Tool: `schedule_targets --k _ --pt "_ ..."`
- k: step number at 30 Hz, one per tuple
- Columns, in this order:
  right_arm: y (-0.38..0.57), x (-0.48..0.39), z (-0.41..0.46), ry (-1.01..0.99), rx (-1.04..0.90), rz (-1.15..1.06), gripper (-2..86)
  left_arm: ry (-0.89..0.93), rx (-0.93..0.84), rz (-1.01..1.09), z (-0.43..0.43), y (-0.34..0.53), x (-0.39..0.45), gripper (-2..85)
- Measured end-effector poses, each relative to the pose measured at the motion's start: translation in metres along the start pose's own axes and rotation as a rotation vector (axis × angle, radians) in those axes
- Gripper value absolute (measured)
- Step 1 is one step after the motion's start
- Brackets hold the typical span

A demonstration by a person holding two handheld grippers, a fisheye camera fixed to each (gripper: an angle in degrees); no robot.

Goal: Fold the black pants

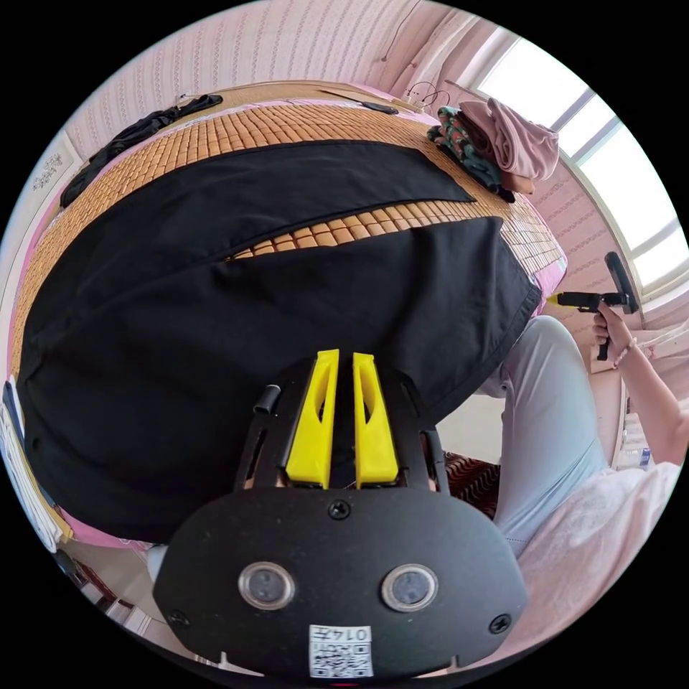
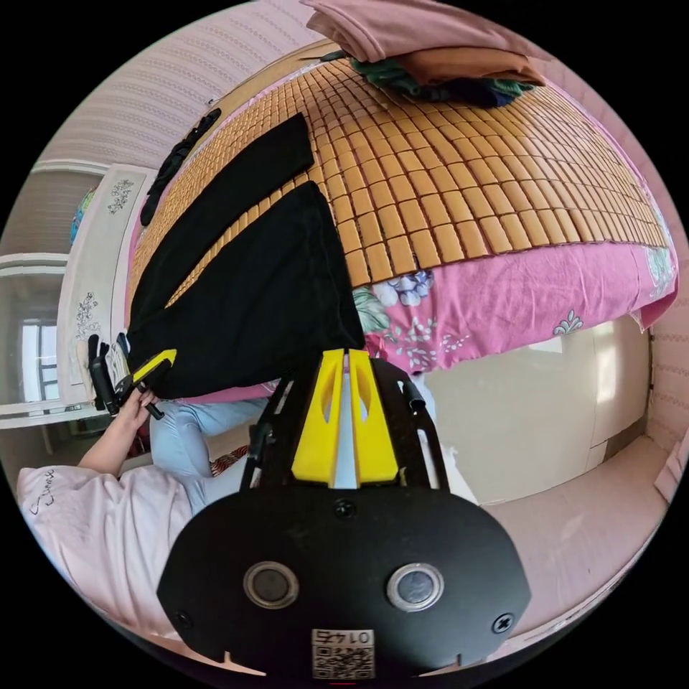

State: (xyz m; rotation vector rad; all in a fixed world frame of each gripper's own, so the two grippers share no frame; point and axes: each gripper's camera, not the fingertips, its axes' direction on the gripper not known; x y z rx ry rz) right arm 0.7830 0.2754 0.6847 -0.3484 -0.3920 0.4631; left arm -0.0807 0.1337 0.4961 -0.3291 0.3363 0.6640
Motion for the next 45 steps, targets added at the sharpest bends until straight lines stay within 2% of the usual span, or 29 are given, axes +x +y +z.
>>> schedule_targets --k 3,7,11,17,19,22,27,33,36,40,43,44,45 --pt "-0.011 -0.010 0.005 -0.034 0.036 -0.016 7.4 -0.011 -0.005 0.014 -0.003 0.004 -0.002 4.2" --pt "-0.018 -0.017 0.020 0.101 -0.069 -0.045 1.8 -0.013 -0.003 0.006 -0.007 0.010 -0.007 4.2" --pt "-0.006 -0.006 0.018 0.077 -0.101 -0.037 1.3 -0.002 0.007 -0.010 -0.012 0.020 -0.015 4.4" --pt "0.004 0.008 0.006 0.035 -0.029 0.042 6.7 0.039 0.077 -0.059 -0.037 0.039 -0.036 5.3" --pt "0.005 0.015 0.002 0.015 -0.010 0.101 13.0 0.065 0.143 -0.126 -0.058 0.052 -0.054 5.5" --pt "0.000 0.024 0.009 -0.062 -0.050 0.162 16.4 0.065 0.245 -0.312 -0.096 0.089 -0.099 5.7" --pt "-0.007 0.024 0.009 -0.056 -0.057 0.178 14.8 -0.086 0.406 -0.776 -0.164 0.207 -0.202 6.6" --pt "-0.014 0.015 0.008 0.013 -0.105 0.164 13.6 -0.175 0.464 -1.120 -0.201 0.310 -0.288 8.9" --pt "-0.015 0.012 0.006 0.009 -0.099 0.190 11.9 -0.132 0.486 -1.196 -0.206 0.323 -0.323 9.9" --pt "-0.018 0.005 0.009 -0.106 -0.146 0.166 2.3 -0.100 0.505 -1.222 -0.203 0.316 -0.353 10.7" --pt "-0.015 -0.001 0.005 -0.063 -0.152 0.174 0.9 -0.098 0.357 -1.224 -0.183 0.307 -0.367 9.9" --pt "-0.014 -0.001 0.002 -0.071 -0.144 0.178 0.8 -0.034 0.275 -1.211 -0.173 0.304 -0.372 7.6" --pt "-0.012 -0.002 -0.004 -0.093 -0.119 0.182 0.6 -0.083 0.253 -1.197 -0.175 0.303 -0.370 4.4"
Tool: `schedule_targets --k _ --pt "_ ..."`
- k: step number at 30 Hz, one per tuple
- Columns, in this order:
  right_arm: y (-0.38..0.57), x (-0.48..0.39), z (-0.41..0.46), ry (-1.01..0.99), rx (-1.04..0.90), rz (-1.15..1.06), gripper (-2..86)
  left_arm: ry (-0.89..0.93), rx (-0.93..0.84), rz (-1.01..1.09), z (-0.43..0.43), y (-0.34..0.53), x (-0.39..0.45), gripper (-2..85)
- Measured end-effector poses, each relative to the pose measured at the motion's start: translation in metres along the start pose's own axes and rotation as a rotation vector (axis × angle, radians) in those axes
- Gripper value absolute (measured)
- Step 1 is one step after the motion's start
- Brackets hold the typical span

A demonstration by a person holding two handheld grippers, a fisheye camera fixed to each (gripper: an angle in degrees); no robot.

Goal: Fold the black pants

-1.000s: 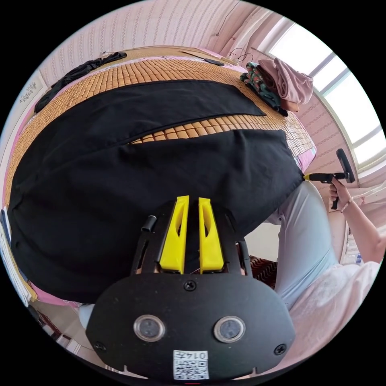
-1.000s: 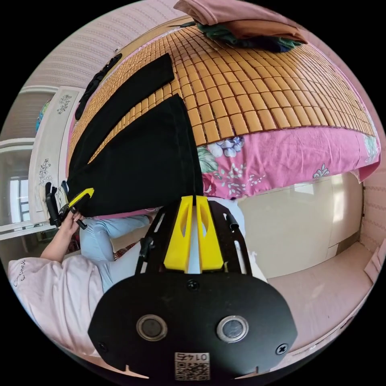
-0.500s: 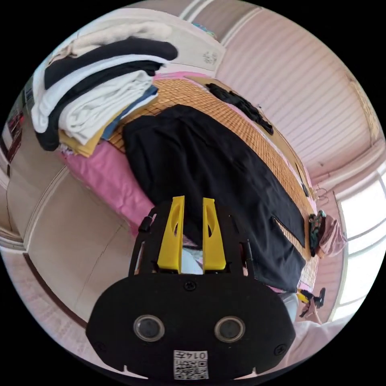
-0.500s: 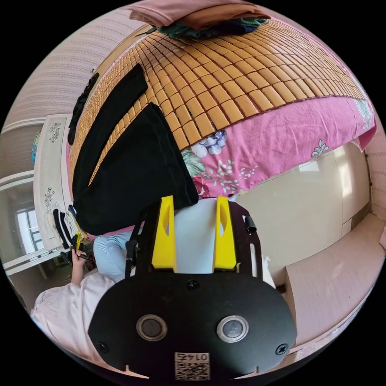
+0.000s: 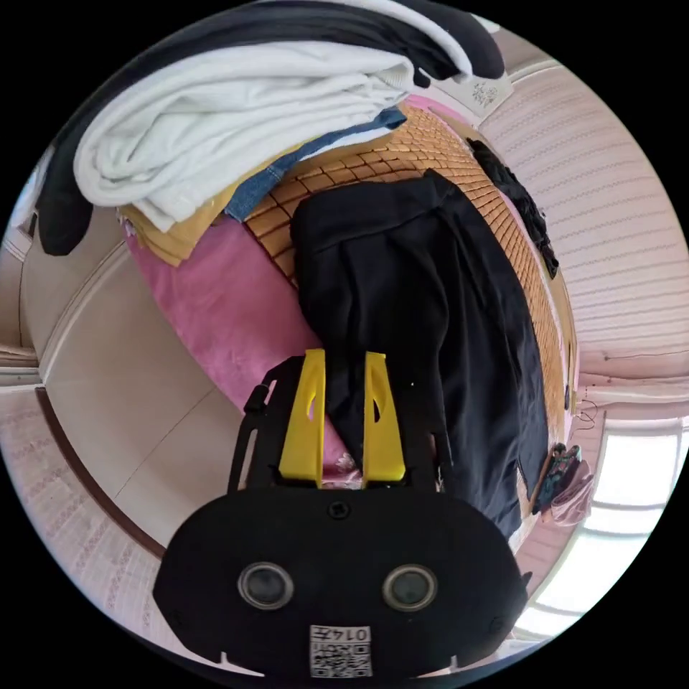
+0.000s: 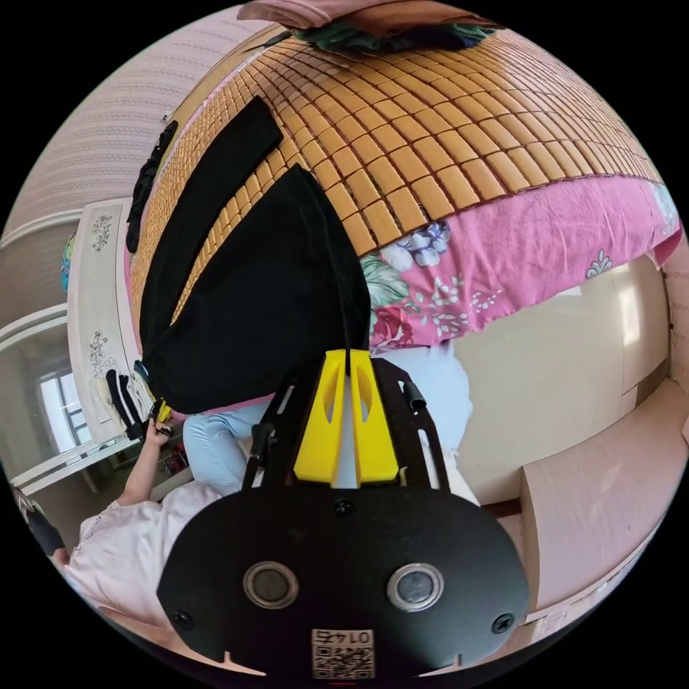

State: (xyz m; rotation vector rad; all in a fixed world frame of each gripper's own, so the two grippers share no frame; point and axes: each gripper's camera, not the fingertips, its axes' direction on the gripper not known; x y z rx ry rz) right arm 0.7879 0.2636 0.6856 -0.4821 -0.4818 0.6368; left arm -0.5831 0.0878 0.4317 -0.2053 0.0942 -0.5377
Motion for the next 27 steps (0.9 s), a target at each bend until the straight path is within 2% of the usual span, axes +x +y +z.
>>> schedule_targets --k 2,4,10,18,21,25,27 --pt "0.005 -0.002 -0.013 -0.024 0.048 -0.005 0.4 -0.008 0.039 0.103 -0.010 0.004 0.005 0.2" --pt "0.009 -0.005 -0.033 -0.075 0.107 -0.030 0.3 -0.033 0.079 0.151 -0.023 0.011 0.003 -0.5" --pt "-0.006 -0.043 -0.084 -0.125 0.235 -0.187 0.2 0.164 0.263 0.197 -0.094 0.025 -0.018 -1.0" --pt "-0.099 -0.135 -0.132 -0.018 0.314 -0.390 0.9 0.214 0.376 0.426 -0.138 -0.067 0.086 -0.4" --pt "-0.152 -0.159 -0.137 0.023 0.340 -0.354 2.5 0.225 0.373 0.437 -0.120 -0.113 0.134 2.3" --pt "-0.198 -0.162 -0.125 0.008 0.384 -0.179 11.7 0.117 0.357 0.314 -0.094 -0.144 0.161 7.4" --pt "-0.203 -0.155 -0.112 -0.024 0.339 -0.158 16.2 0.137 0.354 0.263 -0.086 -0.143 0.151 8.5"
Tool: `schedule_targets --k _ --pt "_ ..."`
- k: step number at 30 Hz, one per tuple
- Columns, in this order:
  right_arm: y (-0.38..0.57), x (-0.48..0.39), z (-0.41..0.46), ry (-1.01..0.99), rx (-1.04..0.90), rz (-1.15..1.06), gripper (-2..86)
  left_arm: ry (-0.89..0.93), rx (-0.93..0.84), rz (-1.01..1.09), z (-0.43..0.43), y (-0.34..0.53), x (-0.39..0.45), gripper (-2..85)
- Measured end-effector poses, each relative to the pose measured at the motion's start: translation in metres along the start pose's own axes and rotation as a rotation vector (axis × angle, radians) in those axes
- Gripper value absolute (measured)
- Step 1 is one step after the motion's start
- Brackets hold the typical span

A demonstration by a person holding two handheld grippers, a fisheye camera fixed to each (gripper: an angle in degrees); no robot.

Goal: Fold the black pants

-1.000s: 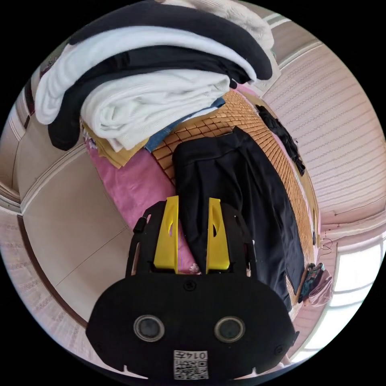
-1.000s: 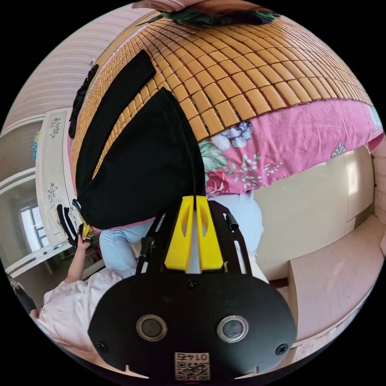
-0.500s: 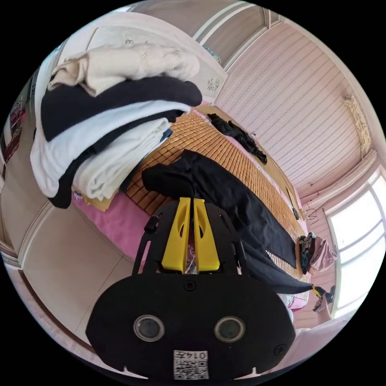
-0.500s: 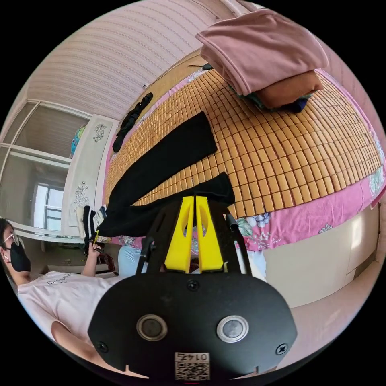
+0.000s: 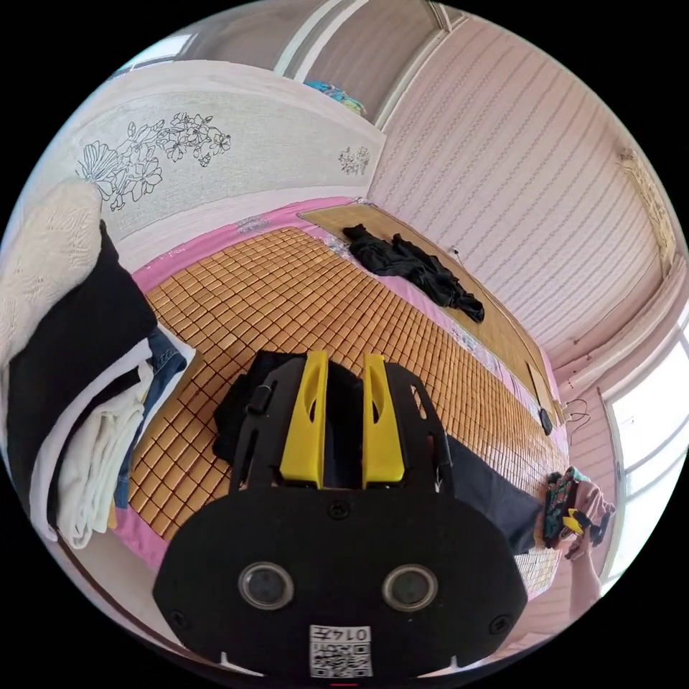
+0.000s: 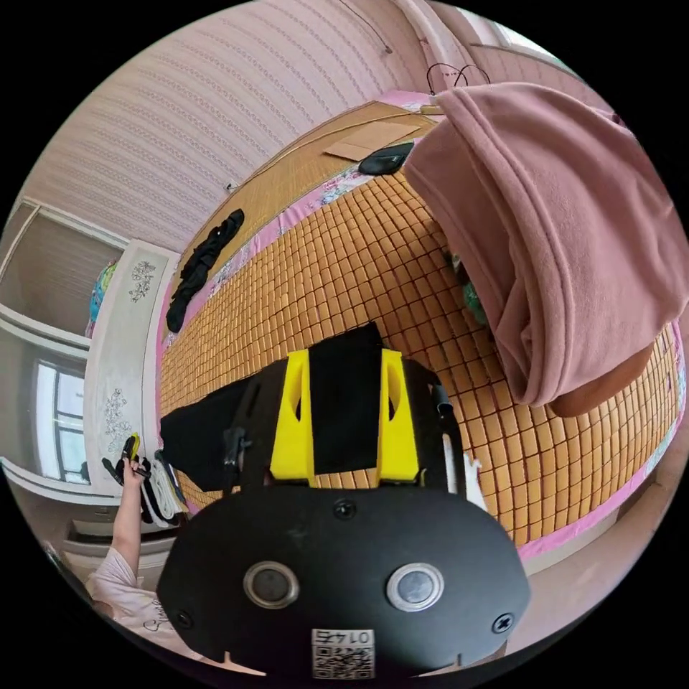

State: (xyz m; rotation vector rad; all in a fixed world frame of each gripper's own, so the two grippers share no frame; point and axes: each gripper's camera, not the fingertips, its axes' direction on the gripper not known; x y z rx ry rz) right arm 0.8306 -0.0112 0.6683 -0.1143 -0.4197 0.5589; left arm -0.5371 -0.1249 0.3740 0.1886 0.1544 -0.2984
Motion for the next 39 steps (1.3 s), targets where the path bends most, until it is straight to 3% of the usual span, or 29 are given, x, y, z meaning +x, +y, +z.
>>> schedule_targets --k 9,14,16,20,21,23,26,30,35,39 --pt "0.068 0.057 0.036 0.028 -0.085 0.103 17.9 -0.101 -0.153 -0.210 0.016 0.084 -0.092 14.5" --pt "0.072 0.055 0.035 -0.052 0.016 0.141 13.0 -0.012 -0.223 -0.318 0.052 0.096 -0.097 16.0" --pt "0.068 0.048 0.047 -0.117 -0.039 0.125 9.6 -0.110 -0.217 -0.337 0.055 0.095 -0.089 13.5" --pt "0.067 0.037 0.053 -0.024 -0.074 0.099 2.3 -0.245 -0.254 -0.236 0.061 0.090 -0.068 6.8" --pt "0.066 0.037 0.056 -0.036 -0.120 0.099 1.6 -0.155 -0.234 -0.167 0.059 0.088 -0.061 1.6" --pt "0.067 0.037 0.051 -0.039 -0.109 0.095 0.9 -0.132 -0.184 -0.164 0.053 0.086 -0.055 0.0" --pt "0.066 0.037 0.047 -0.026 -0.142 0.072 0.4 -0.128 -0.231 -0.180 0.061 0.085 -0.055 -0.7" --pt "0.066 0.035 0.034 -0.015 -0.136 0.051 0.1 0.000 -0.162 -0.306 0.056 0.091 -0.065 -0.9" --pt "0.070 0.036 0.018 -0.022 -0.133 0.040 0.0 -0.098 -0.225 -0.115 0.047 0.093 -0.044 -1.0" --pt "0.089 0.036 0.003 -0.008 -0.166 0.001 0.0 -0.089 -0.257 -0.101 0.018 0.117 -0.047 -0.9"
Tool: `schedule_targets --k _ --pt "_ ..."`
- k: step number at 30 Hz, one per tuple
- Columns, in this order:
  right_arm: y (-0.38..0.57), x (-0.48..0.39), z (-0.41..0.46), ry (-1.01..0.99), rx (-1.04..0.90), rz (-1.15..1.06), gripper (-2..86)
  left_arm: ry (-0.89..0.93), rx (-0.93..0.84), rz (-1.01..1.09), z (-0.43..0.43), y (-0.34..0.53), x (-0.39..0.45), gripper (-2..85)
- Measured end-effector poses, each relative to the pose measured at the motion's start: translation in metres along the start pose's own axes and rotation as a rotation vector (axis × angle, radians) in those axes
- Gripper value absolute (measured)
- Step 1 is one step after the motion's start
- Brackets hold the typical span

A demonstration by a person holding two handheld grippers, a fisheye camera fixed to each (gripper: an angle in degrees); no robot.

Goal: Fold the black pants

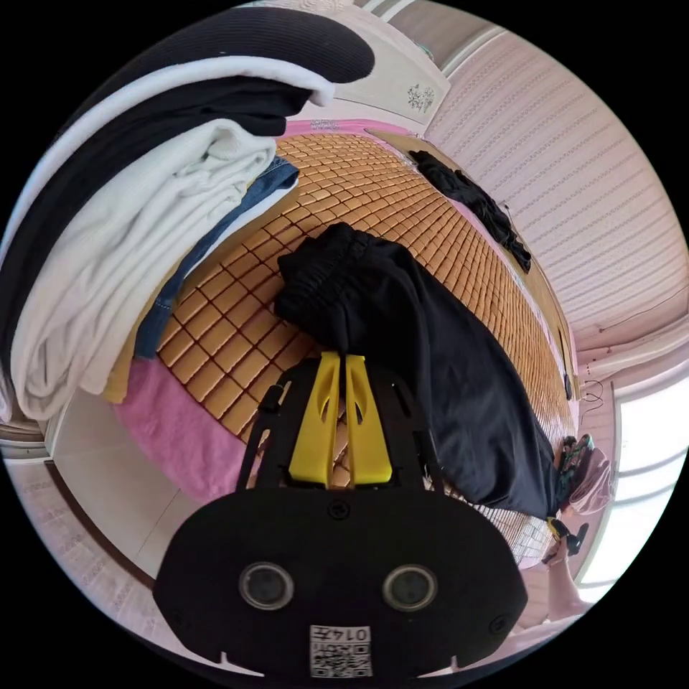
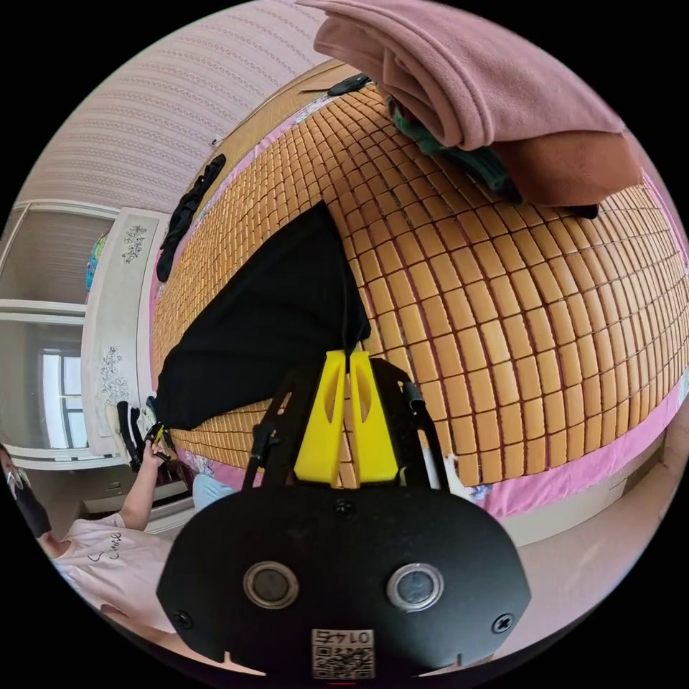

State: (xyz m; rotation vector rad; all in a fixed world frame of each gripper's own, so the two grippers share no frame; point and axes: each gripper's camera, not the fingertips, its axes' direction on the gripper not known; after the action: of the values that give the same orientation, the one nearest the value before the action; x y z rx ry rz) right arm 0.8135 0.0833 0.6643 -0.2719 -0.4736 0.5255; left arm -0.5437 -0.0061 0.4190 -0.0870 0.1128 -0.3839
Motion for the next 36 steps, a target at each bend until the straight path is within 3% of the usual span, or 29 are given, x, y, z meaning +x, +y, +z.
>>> schedule_targets --k 8,11,14,17,22,27,31,36 --pt "0.093 0.025 -0.016 -0.015 -0.089 0.032 0.6 -0.161 -0.108 0.075 -0.044 0.106 -0.026 1.2" --pt "0.117 0.030 -0.016 0.093 -0.107 0.049 1.5 -0.224 -0.151 0.081 -0.051 0.134 -0.028 5.0" --pt "0.123 0.026 -0.030 0.196 -0.044 0.060 2.5 -0.344 -0.091 0.145 -0.073 0.147 -0.004 4.7" --pt "0.110 0.000 -0.039 0.224 0.022 -0.057 3.7 -0.407 0.038 0.396 -0.098 0.153 0.059 3.2" --pt "0.069 -0.062 -0.018 0.251 0.044 -0.330 8.2 -0.157 0.129 0.810 -0.088 0.160 0.189 1.4" --pt "0.029 -0.066 0.017 0.354 -0.036 -0.316 11.7 0.110 0.071 1.205 -0.015 0.184 0.330 5.0" --pt "0.017 -0.059 0.016 0.230 -0.081 -0.318 4.7 0.151 -0.016 1.418 0.034 0.206 0.404 5.9" --pt "0.015 -0.058 -0.002 0.204 -0.057 -0.342 7.4 0.105 -0.108 1.651 0.091 0.228 0.477 7.1"
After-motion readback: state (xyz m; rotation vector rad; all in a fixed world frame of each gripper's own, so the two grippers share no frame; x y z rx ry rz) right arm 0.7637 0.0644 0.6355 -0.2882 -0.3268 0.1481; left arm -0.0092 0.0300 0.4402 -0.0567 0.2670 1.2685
